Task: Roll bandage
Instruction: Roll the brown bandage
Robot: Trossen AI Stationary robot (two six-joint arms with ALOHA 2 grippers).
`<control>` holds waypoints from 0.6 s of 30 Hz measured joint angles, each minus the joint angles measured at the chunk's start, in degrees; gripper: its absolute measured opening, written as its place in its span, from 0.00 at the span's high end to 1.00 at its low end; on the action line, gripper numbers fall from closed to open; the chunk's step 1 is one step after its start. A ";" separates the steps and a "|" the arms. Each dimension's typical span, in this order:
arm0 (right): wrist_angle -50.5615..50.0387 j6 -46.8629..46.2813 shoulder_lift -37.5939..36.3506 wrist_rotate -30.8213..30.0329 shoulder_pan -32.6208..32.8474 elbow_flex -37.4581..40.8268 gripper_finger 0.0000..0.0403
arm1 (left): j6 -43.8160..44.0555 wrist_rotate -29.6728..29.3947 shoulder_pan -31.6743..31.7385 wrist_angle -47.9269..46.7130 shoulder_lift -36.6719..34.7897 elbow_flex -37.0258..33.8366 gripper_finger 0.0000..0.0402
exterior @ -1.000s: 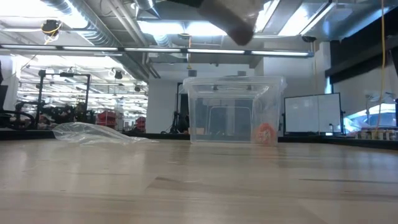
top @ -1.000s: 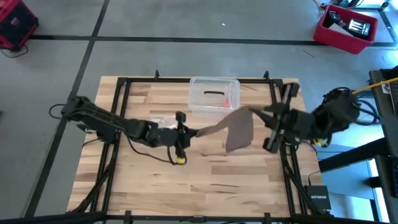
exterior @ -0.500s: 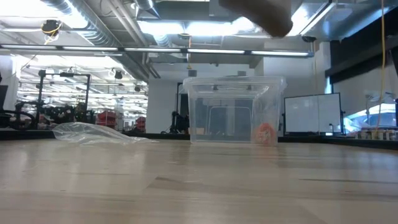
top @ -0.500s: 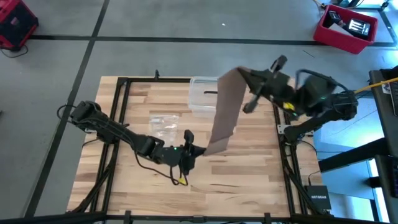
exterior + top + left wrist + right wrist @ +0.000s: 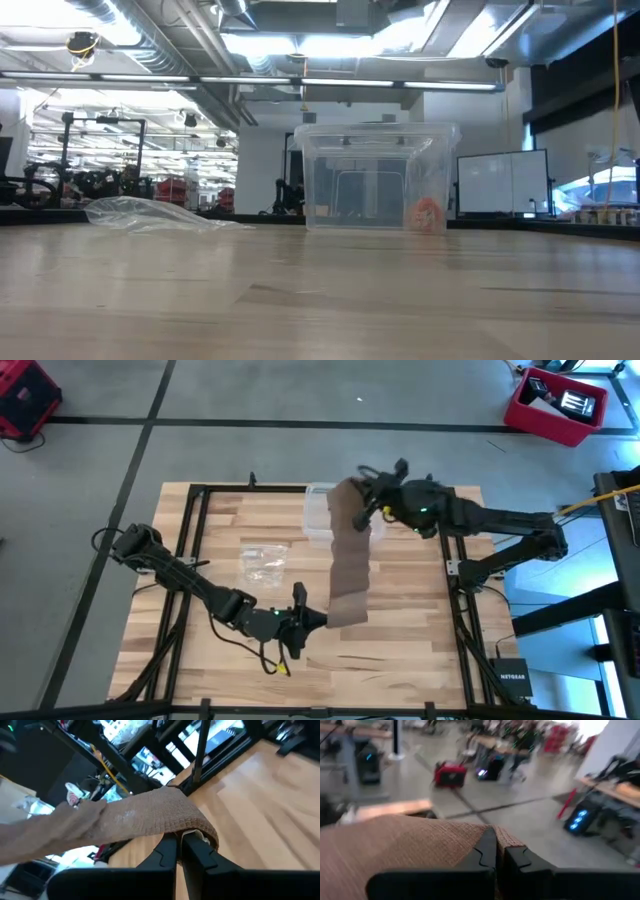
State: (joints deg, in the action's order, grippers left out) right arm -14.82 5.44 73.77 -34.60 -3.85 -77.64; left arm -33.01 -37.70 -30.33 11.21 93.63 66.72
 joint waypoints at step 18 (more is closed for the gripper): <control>-4.22 -17.27 0.71 21.72 -1.80 9.72 0.33 | 21.07 0.19 -4.11 -2.30 0.72 0.00 1.00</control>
State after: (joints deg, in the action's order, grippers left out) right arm -19.04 -11.83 74.49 -12.88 -5.65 -67.92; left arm -11.95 -37.51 -34.44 8.91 94.35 66.72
